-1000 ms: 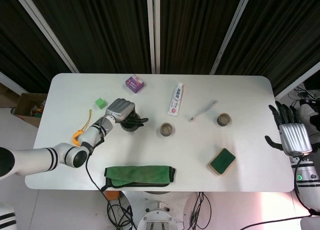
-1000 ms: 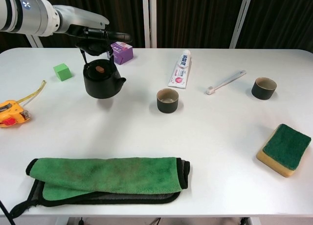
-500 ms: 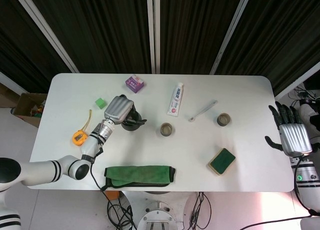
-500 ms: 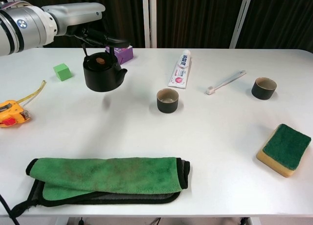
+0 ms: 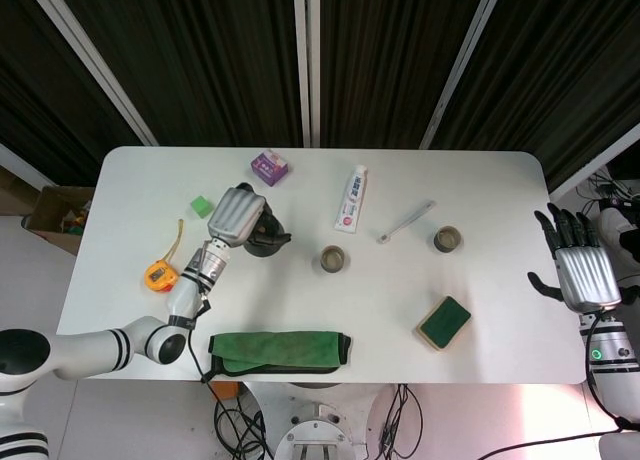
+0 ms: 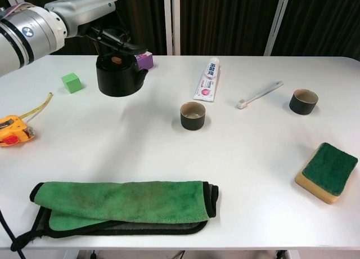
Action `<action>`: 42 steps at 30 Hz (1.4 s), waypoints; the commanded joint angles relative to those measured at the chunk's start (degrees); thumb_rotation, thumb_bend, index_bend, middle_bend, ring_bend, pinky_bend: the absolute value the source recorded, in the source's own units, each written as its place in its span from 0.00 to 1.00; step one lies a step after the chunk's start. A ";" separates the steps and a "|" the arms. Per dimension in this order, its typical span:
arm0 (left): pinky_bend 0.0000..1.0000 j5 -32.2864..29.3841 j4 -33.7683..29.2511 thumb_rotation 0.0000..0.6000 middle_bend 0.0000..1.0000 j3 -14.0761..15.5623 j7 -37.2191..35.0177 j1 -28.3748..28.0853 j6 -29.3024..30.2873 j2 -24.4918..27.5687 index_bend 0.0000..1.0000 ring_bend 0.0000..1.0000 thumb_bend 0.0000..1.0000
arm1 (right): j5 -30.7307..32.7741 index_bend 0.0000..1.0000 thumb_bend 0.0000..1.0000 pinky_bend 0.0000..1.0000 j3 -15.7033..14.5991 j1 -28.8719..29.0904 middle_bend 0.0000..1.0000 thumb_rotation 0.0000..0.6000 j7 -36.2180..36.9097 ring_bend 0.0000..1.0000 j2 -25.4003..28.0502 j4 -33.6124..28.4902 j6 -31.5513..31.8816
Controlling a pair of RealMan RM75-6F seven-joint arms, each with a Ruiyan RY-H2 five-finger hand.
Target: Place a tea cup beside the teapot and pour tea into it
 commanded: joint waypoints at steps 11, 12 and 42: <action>0.38 3.14 2.18 0.58 1.00 -2.37 -1.20 2.21 -0.83 -1.81 1.00 1.00 0.24 | 0.07 0.00 0.19 0.00 -0.12 -0.10 0.00 1.00 -0.03 0.00 0.03 -0.07 -0.05; 0.38 3.28 2.18 0.58 1.00 -2.56 -1.26 2.38 -1.02 -1.83 1.00 1.00 0.24 | 0.10 0.00 0.19 0.00 -0.15 -0.09 0.00 1.00 -0.07 0.00 0.01 -0.05 -0.12; 0.39 7.13 2.95 0.88 1.00 -6.16 -3.11 5.40 -1.69 -3.80 1.00 1.00 0.26 | 0.08 0.00 0.19 0.00 -0.38 -0.08 0.00 1.00 -0.20 0.00 -0.43 0.26 -0.34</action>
